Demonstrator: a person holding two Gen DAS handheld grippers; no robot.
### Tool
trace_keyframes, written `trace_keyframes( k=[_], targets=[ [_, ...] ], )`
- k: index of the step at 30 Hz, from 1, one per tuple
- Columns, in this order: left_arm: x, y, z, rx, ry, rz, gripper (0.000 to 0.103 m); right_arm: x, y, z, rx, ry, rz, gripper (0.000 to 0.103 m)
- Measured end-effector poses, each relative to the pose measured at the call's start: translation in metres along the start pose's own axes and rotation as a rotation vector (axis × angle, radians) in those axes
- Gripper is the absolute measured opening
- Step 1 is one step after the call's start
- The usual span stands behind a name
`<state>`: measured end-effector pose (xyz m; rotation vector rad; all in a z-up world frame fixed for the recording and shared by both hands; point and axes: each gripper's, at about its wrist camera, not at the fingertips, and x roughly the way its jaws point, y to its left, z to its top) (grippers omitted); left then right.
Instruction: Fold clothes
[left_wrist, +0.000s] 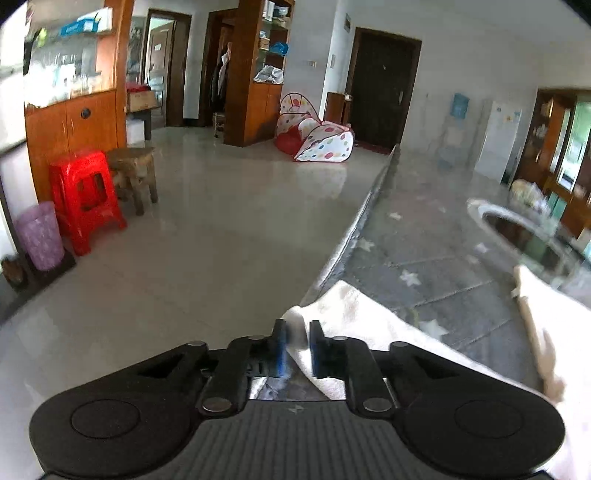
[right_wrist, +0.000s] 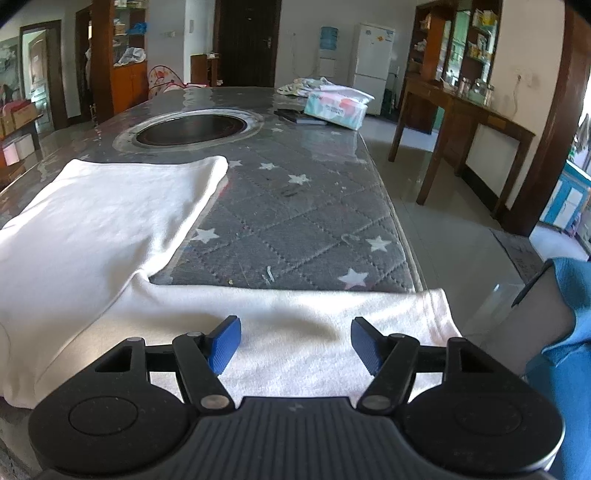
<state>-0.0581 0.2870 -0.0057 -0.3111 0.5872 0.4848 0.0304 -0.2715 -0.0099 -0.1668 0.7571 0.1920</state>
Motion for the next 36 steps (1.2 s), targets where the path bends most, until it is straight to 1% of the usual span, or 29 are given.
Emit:
trace_keyframes(
  k=[1, 2, 3, 7, 9, 10, 11, 12, 15, 17, 20, 23, 25, 26, 28, 30, 32, 33, 36],
  targets=[
    [-0.002, 0.001, 0.0, -0.003, -0.005, 0.007, 0.036, -0.002, 0.001, 0.001, -0.005, -0.008, 0.006, 0.067],
    [-0.003, 0.001, 0.0, -0.004, -0.007, 0.016, 0.044, -0.005, 0.002, 0.003, -0.01, -0.016, 0.013, 0.067],
    [-0.002, 0.002, -0.001, -0.005, -0.005, 0.02, 0.046, -0.007, 0.003, 0.005, -0.015, -0.024, 0.02, 0.067],
    [0.006, 0.003, -0.002, -0.015, 0.029, 0.015, 0.046, -0.02, 0.015, 0.013, -0.046, -0.054, 0.084, 0.067],
    [0.008, 0.004, -0.003, -0.023, 0.028, 0.01, 0.041, -0.025, 0.023, 0.017, -0.073, -0.068, 0.114, 0.067],
    [0.008, 0.004, -0.003, -0.025, 0.024, 0.006, 0.035, -0.027, 0.028, 0.019, -0.087, -0.075, 0.128, 0.067],
    [0.008, 0.004, -0.003, -0.026, 0.019, 0.002, 0.023, -0.029, 0.032, 0.02, -0.097, -0.079, 0.141, 0.067],
    [0.008, 0.002, -0.002, -0.021, 0.013, 0.006, 0.015, -0.031, 0.038, 0.023, -0.112, -0.085, 0.161, 0.067],
    [0.004, -0.003, -0.001, -0.005, -0.001, 0.009, 0.006, -0.035, 0.051, 0.028, -0.141, -0.09, 0.217, 0.067],
    [-0.004, -0.006, 0.004, -0.016, -0.02, -0.021, 0.006, -0.037, 0.061, 0.032, -0.157, -0.092, 0.263, 0.066],
    [-0.026, -0.021, 0.013, -0.02, -0.058, -0.132, 0.006, -0.039, 0.069, 0.038, -0.15, -0.089, 0.333, 0.062],
    [-0.052, -0.047, 0.021, -0.01, -0.08, -0.3, 0.005, -0.038, 0.073, 0.044, -0.126, -0.079, 0.382, 0.056],
    [-0.068, -0.071, 0.023, 0.016, -0.086, -0.415, 0.005, -0.037, 0.074, 0.047, -0.103, -0.072, 0.411, 0.052],
    [-0.076, -0.083, 0.022, 0.029, -0.084, -0.473, 0.005, -0.037, 0.073, 0.048, -0.089, -0.068, 0.425, 0.049],
    [-0.089, -0.107, 0.02, 0.063, -0.079, -0.584, 0.005, -0.037, 0.071, 0.051, -0.062, -0.062, 0.451, 0.048],
    [-0.1, -0.13, 0.012, 0.101, -0.076, -0.676, 0.005, -0.036, 0.067, 0.053, -0.034, -0.057, 0.469, 0.046],
    [-0.108, -0.151, 0.001, 0.146, -0.067, -0.761, 0.005, -0.035, 0.063, 0.055, 0.014, -0.046, 0.507, 0.044],
    [-0.111, -0.162, -0.003, 0.176, -0.06, -0.791, 0.005, -0.033, 0.06, 0.057, 0.048, -0.036, 0.532, 0.043],
    [-0.114, -0.185, -0.022, 0.257, -0.034, -0.827, 0.005, -0.027, 0.052, 0.059, 0.14, -0.001, 0.6, 0.043]
  ],
)
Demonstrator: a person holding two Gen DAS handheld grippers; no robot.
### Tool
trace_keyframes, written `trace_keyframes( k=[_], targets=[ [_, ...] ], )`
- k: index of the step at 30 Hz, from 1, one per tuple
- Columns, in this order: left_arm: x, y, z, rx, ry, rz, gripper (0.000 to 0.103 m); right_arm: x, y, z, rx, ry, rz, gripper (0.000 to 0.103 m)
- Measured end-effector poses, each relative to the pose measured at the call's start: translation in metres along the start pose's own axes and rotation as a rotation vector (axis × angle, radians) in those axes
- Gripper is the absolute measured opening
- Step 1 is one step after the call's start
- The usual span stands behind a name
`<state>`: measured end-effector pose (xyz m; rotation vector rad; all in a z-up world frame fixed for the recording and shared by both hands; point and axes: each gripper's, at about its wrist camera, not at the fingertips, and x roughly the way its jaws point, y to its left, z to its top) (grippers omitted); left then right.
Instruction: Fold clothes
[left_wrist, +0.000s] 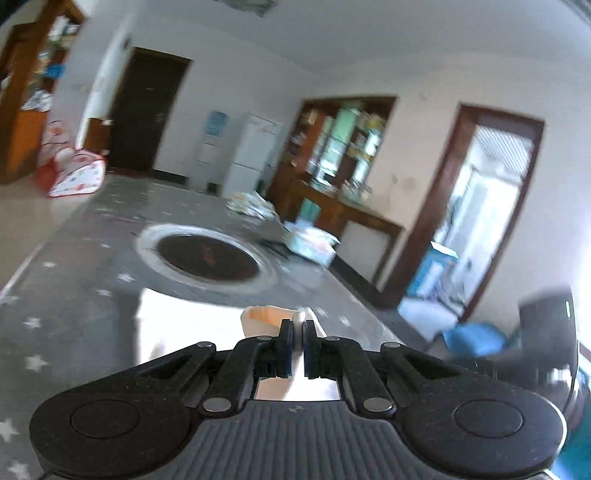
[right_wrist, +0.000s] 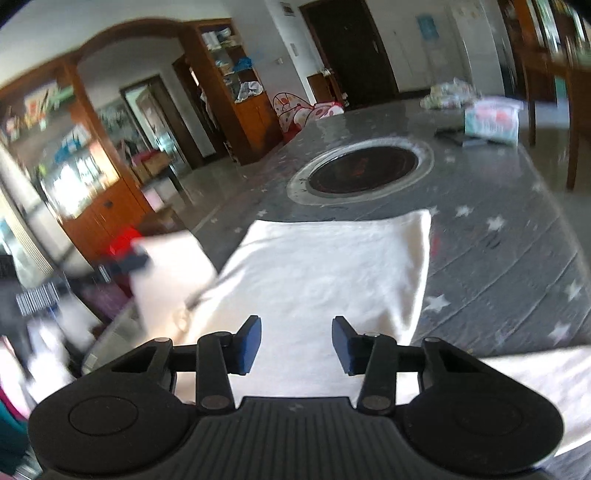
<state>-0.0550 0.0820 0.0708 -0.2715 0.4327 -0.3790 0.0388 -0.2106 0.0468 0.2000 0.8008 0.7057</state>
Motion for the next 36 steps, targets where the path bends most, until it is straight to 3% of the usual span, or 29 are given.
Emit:
trace_keyframes(
  k=[6, 13, 20, 26, 32, 36],
  targets=[
    [0.023, -0.031, -0.026, 0.084, 0.084, -0.046, 0.005, 0.024, -0.017, 0.003, 0.204, 0.074, 0.148, 0.044],
    [0.03, -0.044, -0.046, 0.17, 0.125, -0.05, 0.006, 0.06, -0.032, -0.006, 0.38, 0.184, 0.19, 0.044],
    [0.035, -0.047, -0.06, 0.178, 0.165, -0.081, 0.006, 0.064, -0.047, -0.02, 0.477, 0.203, 0.208, 0.048],
    [0.038, -0.055, -0.07, 0.195, 0.21, -0.114, 0.009, 0.079, -0.035, -0.028, 0.436, 0.254, 0.216, 0.046],
    [0.023, -0.039, -0.066, 0.198, 0.223, -0.112, 0.015, 0.078, -0.019, -0.03, 0.311, 0.26, 0.145, 0.016],
    [0.014, -0.001, -0.053, 0.135, 0.211, -0.027, 0.015, 0.068, -0.012, -0.029, 0.233, 0.238, 0.105, 0.009]
  ],
)
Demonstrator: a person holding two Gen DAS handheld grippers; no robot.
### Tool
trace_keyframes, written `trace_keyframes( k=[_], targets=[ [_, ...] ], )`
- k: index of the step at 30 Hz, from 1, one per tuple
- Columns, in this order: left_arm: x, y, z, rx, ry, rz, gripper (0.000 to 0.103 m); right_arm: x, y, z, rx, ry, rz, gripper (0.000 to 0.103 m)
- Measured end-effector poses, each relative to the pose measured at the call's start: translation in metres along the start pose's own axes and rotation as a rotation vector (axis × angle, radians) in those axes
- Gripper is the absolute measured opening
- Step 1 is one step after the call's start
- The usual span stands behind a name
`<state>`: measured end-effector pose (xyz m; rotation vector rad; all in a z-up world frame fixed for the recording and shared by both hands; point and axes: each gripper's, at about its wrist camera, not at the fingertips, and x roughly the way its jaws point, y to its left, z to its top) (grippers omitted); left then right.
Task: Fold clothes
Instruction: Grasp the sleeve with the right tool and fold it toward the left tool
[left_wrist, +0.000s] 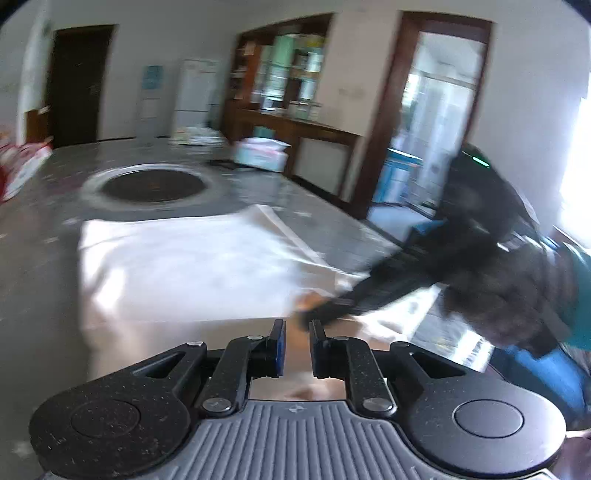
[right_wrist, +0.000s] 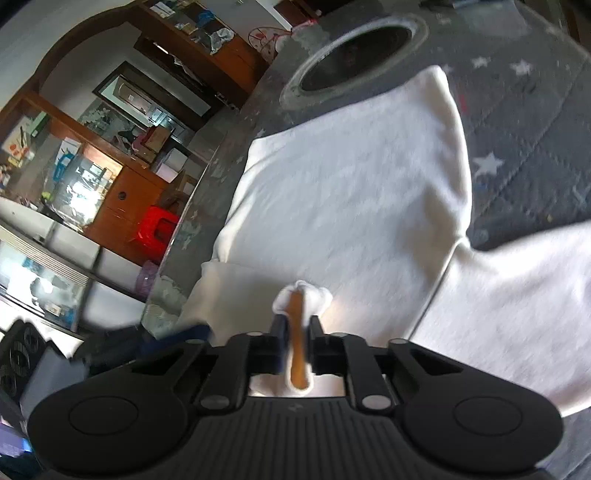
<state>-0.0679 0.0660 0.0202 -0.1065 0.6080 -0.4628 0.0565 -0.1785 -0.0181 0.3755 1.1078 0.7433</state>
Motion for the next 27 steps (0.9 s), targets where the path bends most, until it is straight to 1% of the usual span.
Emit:
trace_keyframes(
  k=[3, 5, 7, 12, 14, 16, 18, 21, 22, 24, 26, 27],
  targets=[
    [0.004, 0.035, 0.007, -0.079, -0.008, 0.057, 0.015, -0.006, 0.009, -0.002, -0.077, -0.02, -0.037, 0.009],
    [0.008, 0.052, 0.008, -0.109, 0.006, 0.083, 0.015, -0.008, 0.018, -0.004, -0.135, -0.032, -0.061, 0.008],
    [0.012, 0.064, 0.005, -0.123, 0.021, 0.123, 0.015, -0.013, 0.028, -0.008, -0.208, -0.047, -0.092, 0.008],
    [0.008, 0.087, -0.005, -0.154, 0.042, 0.19, 0.015, -0.025, 0.053, -0.011, -0.381, -0.111, -0.16, 0.007],
    [0.005, 0.093, -0.009, -0.166, 0.045, 0.205, 0.017, -0.024, 0.053, -0.01, -0.395, -0.114, -0.184, 0.007],
    [0.001, 0.096, -0.008, -0.173, 0.039, 0.212, 0.017, -0.017, 0.046, -0.007, -0.381, -0.106, -0.212, 0.007],
    [-0.002, 0.094, -0.004, -0.167, 0.025, 0.224, 0.016, -0.014, 0.04, -0.004, -0.357, -0.103, -0.22, 0.007],
    [-0.005, 0.085, 0.001, -0.143, -0.005, 0.177, 0.016, -0.018, 0.043, -0.004, -0.362, -0.118, -0.203, 0.007],
    [-0.004, 0.082, 0.002, -0.128, -0.004, 0.163, 0.016, -0.018, 0.042, -0.004, -0.357, -0.12, -0.207, 0.009],
    [0.004, 0.077, 0.002, -0.105, 0.012, 0.161, 0.016, -0.018, 0.041, -0.003, -0.346, -0.121, -0.216, 0.014],
    [0.012, 0.078, 0.0, -0.107, 0.03, 0.173, 0.016, -0.015, 0.036, -0.002, -0.327, -0.108, -0.228, 0.029],
    [0.013, 0.079, -0.001, -0.112, 0.032, 0.175, 0.016, -0.013, 0.032, -0.002, -0.312, -0.099, -0.224, 0.033]
  ],
)
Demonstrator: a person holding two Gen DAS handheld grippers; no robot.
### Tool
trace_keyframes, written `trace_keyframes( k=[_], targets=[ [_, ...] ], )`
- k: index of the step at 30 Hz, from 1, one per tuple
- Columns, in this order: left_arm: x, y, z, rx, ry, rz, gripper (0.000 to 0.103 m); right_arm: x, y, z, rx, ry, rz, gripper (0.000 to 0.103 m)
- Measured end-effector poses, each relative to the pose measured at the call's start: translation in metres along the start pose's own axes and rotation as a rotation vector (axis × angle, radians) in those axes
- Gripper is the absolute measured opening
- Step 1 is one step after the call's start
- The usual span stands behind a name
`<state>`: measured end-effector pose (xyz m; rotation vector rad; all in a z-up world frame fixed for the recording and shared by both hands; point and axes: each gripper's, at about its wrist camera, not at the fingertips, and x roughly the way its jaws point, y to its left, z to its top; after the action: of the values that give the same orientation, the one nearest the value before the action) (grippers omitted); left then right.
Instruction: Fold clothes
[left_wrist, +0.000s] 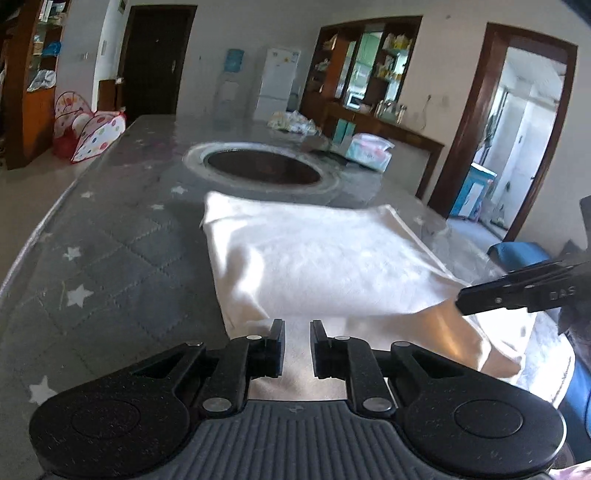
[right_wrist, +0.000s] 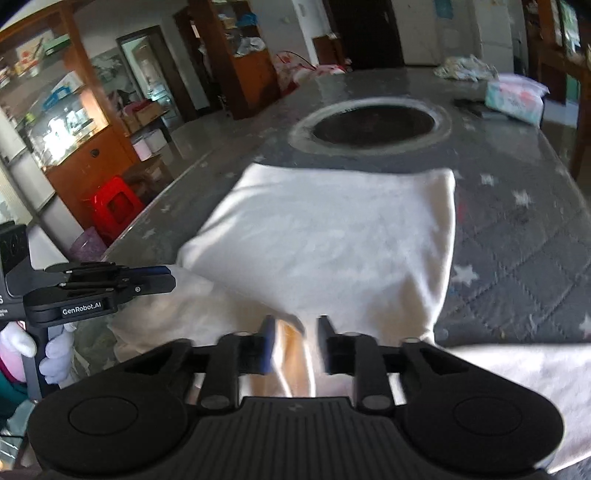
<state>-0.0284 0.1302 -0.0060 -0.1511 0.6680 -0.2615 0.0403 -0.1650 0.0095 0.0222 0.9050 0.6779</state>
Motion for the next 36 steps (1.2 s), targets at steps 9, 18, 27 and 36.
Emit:
trace_keyframes(
  k=[9, 18, 27, 36],
  targets=[
    [0.001, 0.006, -0.001, 0.007, -0.006, 0.055, 0.016, 0.005, -0.002, -0.005, -0.009, -0.03, -0.059, 0.032],
    [-0.001, 0.003, 0.0, 0.018, -0.008, 0.098, 0.016, -0.011, -0.002, -0.009, -0.073, -0.081, -0.186, 0.032],
    [0.003, -0.02, 0.001, 0.08, 0.0, 0.072, 0.016, 0.003, 0.035, -0.021, -0.283, -0.046, -0.054, 0.032],
    [0.006, -0.022, 0.0, 0.084, 0.015, 0.07, 0.028, -0.015, 0.03, -0.034, -0.26, -0.068, -0.086, 0.031]
  ],
)
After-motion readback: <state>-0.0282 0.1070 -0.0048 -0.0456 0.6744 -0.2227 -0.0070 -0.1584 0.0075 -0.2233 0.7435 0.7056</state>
